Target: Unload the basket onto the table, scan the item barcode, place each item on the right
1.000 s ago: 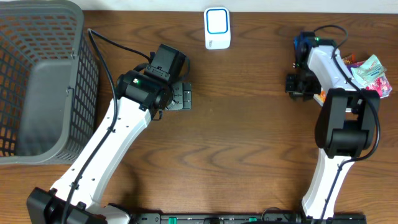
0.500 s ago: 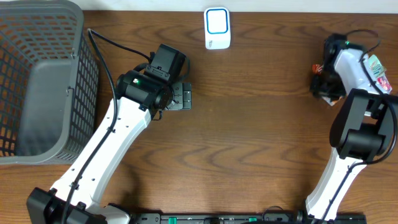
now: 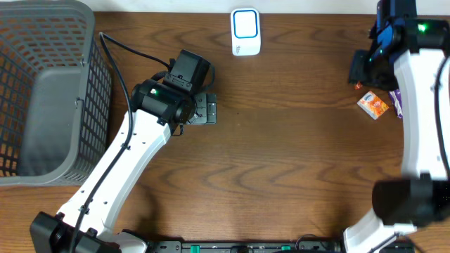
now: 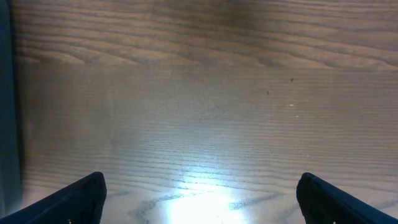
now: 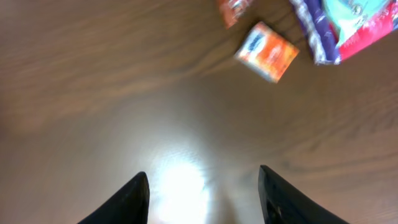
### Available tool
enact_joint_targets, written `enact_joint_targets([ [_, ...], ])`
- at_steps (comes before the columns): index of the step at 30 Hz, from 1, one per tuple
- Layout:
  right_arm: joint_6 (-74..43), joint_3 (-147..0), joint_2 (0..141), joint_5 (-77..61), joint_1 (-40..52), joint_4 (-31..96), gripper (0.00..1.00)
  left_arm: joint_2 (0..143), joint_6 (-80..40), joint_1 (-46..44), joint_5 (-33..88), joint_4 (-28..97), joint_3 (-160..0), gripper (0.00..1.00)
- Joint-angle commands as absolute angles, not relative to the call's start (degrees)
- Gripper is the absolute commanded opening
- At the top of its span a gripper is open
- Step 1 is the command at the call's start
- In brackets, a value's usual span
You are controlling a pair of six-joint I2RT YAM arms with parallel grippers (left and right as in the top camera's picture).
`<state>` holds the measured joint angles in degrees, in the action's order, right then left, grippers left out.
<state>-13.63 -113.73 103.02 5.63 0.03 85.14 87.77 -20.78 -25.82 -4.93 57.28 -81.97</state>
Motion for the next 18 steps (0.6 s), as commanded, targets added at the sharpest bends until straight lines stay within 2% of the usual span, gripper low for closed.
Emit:
enact_joint_targets([
  [1,-15.0,-113.4,97.2,3.6,5.3,88.0,0.52,87.8,-21.0,-25.8,-6.0,57.6,-81.9,0.98],
  [6,-18.1,-106.5,88.5,7.3,15.6,89.4,0.55,87.8,-21.1,-25.8,-6.0,57.6,-81.9,0.98],
  [8,-19.3,-101.7,84.7,7.4,20.1,89.4,0.59,87.8,-21.1,-25.8,-6.0,57.6,-81.9,0.98],
  [9,-20.0,-99.6,83.2,6.7,22.1,89.6,0.82,87.8,-21.1,-25.8,-6.0,57.6,-81.9,0.98],
  [10,-20.4,-97.4,81.7,5.0,24.1,89.9,0.99,87.8,-21.1,-25.8,-6.0,57.6,-81.9,0.98],
  [18,-20.3,-90.9,79.1,-7.6,32.2,96.2,0.99,87.8,-21.1,-25.8,-6.0,57.6,-81.9,0.98],
])
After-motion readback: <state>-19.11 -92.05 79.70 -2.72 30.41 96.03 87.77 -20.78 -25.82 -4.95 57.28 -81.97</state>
